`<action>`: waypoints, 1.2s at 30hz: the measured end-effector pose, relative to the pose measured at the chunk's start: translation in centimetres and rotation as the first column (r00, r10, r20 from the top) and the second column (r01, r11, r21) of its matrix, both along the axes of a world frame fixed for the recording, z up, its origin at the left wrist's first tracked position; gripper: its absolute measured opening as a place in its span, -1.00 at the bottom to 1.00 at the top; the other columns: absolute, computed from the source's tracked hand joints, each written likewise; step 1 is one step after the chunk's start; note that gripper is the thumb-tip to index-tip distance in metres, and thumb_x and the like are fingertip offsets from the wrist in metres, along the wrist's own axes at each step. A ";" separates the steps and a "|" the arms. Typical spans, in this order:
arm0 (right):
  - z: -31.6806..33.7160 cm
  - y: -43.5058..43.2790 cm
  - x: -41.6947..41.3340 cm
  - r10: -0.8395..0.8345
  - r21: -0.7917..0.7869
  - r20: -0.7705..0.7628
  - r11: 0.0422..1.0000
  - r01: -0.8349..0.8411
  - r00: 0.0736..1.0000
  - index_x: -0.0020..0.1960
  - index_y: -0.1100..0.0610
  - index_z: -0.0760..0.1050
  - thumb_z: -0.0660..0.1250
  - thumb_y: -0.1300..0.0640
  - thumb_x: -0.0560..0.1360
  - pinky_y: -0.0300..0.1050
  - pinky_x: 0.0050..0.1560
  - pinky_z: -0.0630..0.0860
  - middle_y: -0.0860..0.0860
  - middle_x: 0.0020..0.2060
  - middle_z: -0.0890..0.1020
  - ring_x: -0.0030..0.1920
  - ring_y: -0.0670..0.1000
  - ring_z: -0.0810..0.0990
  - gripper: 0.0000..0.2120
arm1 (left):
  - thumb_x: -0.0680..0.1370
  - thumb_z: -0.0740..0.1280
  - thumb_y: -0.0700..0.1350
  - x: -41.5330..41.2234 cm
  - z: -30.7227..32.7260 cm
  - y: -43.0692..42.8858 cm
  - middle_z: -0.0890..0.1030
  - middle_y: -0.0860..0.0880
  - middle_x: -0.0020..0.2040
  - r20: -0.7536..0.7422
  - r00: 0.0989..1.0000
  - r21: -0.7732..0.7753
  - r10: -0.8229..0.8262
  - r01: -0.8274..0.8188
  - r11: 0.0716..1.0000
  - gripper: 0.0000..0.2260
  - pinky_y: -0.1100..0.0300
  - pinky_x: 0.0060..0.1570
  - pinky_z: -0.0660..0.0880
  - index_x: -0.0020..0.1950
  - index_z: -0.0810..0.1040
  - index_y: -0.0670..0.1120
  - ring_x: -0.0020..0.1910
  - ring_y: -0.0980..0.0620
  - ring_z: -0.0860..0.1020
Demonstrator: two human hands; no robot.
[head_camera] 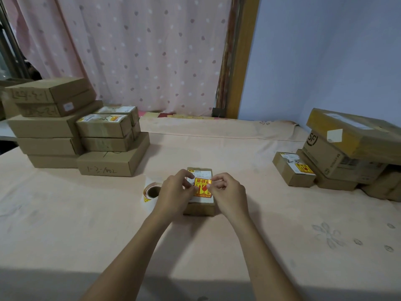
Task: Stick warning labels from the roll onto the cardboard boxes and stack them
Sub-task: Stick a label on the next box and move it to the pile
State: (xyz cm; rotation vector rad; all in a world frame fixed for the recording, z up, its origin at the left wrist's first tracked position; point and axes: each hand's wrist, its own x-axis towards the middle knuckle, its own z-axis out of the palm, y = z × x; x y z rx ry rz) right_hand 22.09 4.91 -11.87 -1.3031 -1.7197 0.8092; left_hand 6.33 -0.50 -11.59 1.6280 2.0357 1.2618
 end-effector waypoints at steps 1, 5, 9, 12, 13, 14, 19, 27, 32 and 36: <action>-0.1 0.1 0.0 -0.001 0.008 0.024 1.000 0.000 1.000 -0.01 -0.05 0.57 0.51 0.07 0.48 -0.05 -0.07 0.61 -0.16 -0.23 0.69 -0.12 -0.13 0.66 -0.85 | 0.55 0.46 -0.10 0.0 -0.2 0.0 0.64 0.05 -0.12 -0.017 1.000 0.005 -0.003 0.003 1.000 -0.78 -0.06 -0.09 0.56 0.17 0.56 0.01 -0.02 -0.01 0.56; -0.4 0.1 -0.3 -0.016 0.067 0.148 0.998 0.006 0.989 -0.02 -0.10 0.51 0.47 0.04 0.49 -0.05 -0.08 0.55 -0.19 -0.23 0.65 -0.01 -0.06 0.60 -0.85 | 0.56 0.42 -0.13 0.5 -0.4 -0.1 0.66 0.06 -0.11 -0.140 0.990 0.058 0.025 -0.017 0.998 -0.72 0.00 -0.05 0.44 0.27 0.54 -0.01 0.03 -0.04 0.47; -0.2 -0.2 -0.5 -0.048 0.147 0.246 0.989 0.011 0.968 0.07 -0.10 0.58 0.38 0.05 0.51 -0.12 -0.19 0.38 -0.24 -0.28 0.54 0.01 -0.07 0.51 -0.85 | 0.53 0.44 -0.17 0.9 -0.4 -0.1 0.71 0.01 -0.11 -0.355 0.931 0.119 0.081 -0.041 0.992 -0.70 0.06 -0.14 0.27 0.25 0.56 -0.06 -0.06 -0.09 0.47; -0.2 -0.3 -0.5 -0.060 0.198 0.302 0.980 -0.001 0.952 0.14 -0.11 0.60 0.38 0.04 0.51 -0.11 -0.16 0.44 -0.21 -0.21 0.59 0.06 -0.04 0.52 -0.79 | 0.46 0.47 -0.18 1.2 -0.6 0.2 0.69 -0.02 -0.17 -0.479 0.871 0.102 0.109 -0.068 0.992 -0.70 0.07 -0.17 0.24 0.19 0.62 -0.05 -0.12 -0.14 0.48; -0.1 -0.4 -0.5 -0.066 0.228 0.321 0.974 -0.009 0.945 0.16 -0.11 0.60 0.38 0.03 0.52 -0.09 -0.13 0.49 -0.16 -0.15 0.63 0.08 -0.02 0.53 -0.78 | 0.44 0.47 -0.19 1.3 -0.5 0.2 0.68 -0.02 -0.20 -0.505 0.856 0.093 0.116 -0.080 0.992 -0.66 0.06 -0.18 0.26 0.21 0.61 -0.05 -0.14 -0.15 0.48; 0.0 -0.6 -0.5 -0.077 0.258 0.338 0.966 -0.014 0.938 0.18 -0.10 0.60 0.39 0.03 0.53 -0.07 -0.10 0.52 -0.11 -0.11 0.65 0.08 0.02 0.54 -0.77 | 0.40 0.48 -0.21 1.5 -0.4 0.3 0.66 -0.02 -0.24 -0.531 0.839 0.085 0.121 -0.089 0.992 -0.61 0.06 -0.20 0.27 0.22 0.60 -0.05 -0.17 -0.15 0.48; -0.7 -0.7 -0.8 -0.148 0.418 0.350 0.909 -0.013 0.925 0.13 0.02 0.65 0.47 0.15 0.45 -0.02 -0.10 0.55 0.00 -0.12 0.66 -0.03 0.12 0.57 -0.75 | 0.24 0.57 -0.24 1.6 -0.3 0.2 0.54 0.00 -0.39 -0.664 0.736 0.076 0.129 -0.105 0.991 -0.75 0.13 -0.32 0.22 -0.13 0.69 -0.03 -0.33 -0.11 0.45; -0.9 -0.2 -0.2 -0.089 0.251 0.443 0.968 -0.029 0.892 0.08 -0.12 0.68 0.36 -0.07 0.58 -0.15 -0.13 0.32 -0.15 0.09 0.58 0.16 -0.01 0.48 -0.85 | 0.31 0.58 -0.14 0.6 -0.8 0.5 0.49 -0.04 -0.35 -0.685 0.725 0.032 0.068 -0.064 0.997 -0.91 0.10 -0.35 0.28 -0.28 0.70 -0.04 -0.31 -0.11 0.44; -1.3 -0.2 0.3 -0.049 0.174 0.434 0.984 -0.030 0.900 0.15 -0.17 0.65 0.32 -0.13 0.59 -0.13 -0.17 0.37 -0.11 0.02 0.57 0.11 -0.03 0.52 -0.80 | 0.62 0.30 -0.10 0.7 -0.8 0.0 0.50 -0.12 -0.01 -0.519 0.855 -0.056 0.017 -0.054 0.997 -0.80 0.06 -0.03 0.41 0.09 0.67 -0.16 0.01 -0.14 0.43; -1.6 -0.7 0.7 0.022 0.068 0.234 0.997 -0.039 0.972 0.17 -0.18 0.63 0.38 -0.08 0.55 -0.13 -0.10 0.46 -0.16 0.00 0.60 0.00 -0.14 0.58 -0.79 | 0.63 0.29 -0.08 1.4 -0.2 -0.8 0.52 -0.13 0.12 -0.331 0.942 -0.092 0.053 -0.088 0.992 -0.74 0.11 -0.12 0.36 0.25 0.58 -0.17 0.06 -0.14 0.54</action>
